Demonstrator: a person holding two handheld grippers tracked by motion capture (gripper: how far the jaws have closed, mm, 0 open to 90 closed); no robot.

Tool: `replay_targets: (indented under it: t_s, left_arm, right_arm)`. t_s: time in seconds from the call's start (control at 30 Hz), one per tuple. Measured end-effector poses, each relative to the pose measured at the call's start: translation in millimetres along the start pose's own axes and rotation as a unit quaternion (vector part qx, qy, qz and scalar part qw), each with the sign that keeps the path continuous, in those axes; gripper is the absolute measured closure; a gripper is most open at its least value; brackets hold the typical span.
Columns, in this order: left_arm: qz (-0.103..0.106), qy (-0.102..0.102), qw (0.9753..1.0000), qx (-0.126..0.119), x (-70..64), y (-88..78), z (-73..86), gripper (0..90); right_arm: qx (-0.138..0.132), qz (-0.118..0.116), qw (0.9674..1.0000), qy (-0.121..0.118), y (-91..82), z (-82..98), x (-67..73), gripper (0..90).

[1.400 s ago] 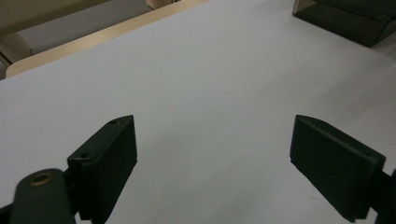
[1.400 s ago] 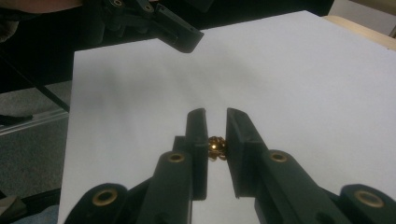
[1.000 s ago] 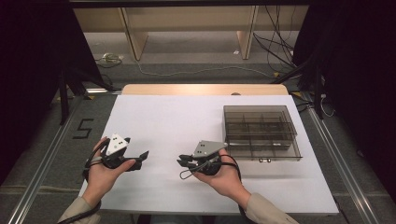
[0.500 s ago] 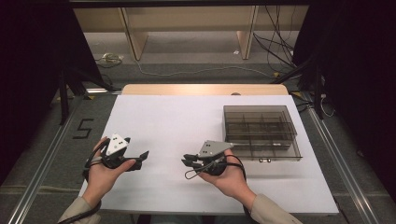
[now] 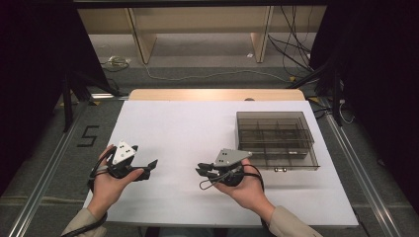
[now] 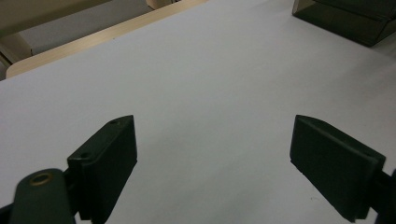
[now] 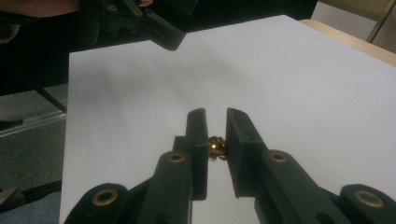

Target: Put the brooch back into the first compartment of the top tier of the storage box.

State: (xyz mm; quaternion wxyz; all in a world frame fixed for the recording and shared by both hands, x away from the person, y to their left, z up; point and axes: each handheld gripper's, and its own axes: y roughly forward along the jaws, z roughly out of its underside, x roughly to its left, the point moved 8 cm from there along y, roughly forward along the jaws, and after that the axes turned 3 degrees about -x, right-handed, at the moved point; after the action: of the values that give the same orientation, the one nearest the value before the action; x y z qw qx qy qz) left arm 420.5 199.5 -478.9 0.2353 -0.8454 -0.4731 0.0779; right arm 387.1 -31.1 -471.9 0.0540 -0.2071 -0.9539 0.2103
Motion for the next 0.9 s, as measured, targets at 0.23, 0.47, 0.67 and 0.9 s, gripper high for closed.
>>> replay_targets:
  t_s: [0.23,0.47,0.67,0.9]
  left_arm:
    - [0.0,0.0,1.0,0.0,0.1,0.0,0.0,14.7]
    - [0.0,0.0,1.0,0.0,0.0,0.1,0.2,14.7]
    - [0.0,0.0,1.0,0.001,-0.1,0.2,0.0,14.7]
    - [0.0,-0.001,1.0,0.001,-0.1,0.4,0.3,14.7]
  right_arm:
    - [-0.004,0.006,1.0,0.0,-5.8,-0.9,-2.0,80.4]
    - [-0.006,0.01,0.9999,0.001,-12.2,-0.3,-3.7,80.4]
    - [-0.008,0.013,0.9999,0.004,-16.0,0.9,-4.7,80.5]
    - [-0.007,0.017,0.9998,0.004,-21.4,2.9,-6.8,80.5]
